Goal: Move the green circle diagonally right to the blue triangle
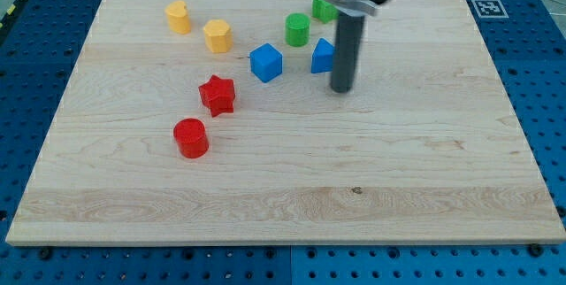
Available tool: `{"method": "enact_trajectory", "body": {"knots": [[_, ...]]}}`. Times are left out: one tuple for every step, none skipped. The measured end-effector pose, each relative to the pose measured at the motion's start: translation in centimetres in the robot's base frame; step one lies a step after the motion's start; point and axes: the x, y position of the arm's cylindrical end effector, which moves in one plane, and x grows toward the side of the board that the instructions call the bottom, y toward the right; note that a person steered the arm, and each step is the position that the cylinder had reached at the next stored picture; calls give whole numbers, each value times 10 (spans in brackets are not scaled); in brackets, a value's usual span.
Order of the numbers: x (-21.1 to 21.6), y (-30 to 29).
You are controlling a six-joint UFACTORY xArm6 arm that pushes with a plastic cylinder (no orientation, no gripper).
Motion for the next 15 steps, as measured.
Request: {"method": "enact_trajectory", "body": {"knots": [[-24,43],[-105,46],[-167,23],[-225,2],[-238,-20],[-217,-80],[-183,-104],[-141,-104],[-132,-94],[-132,-82],[-127,-140],[-115,-133],[-115,-108],[-115,-67],[-111,-45]]}}
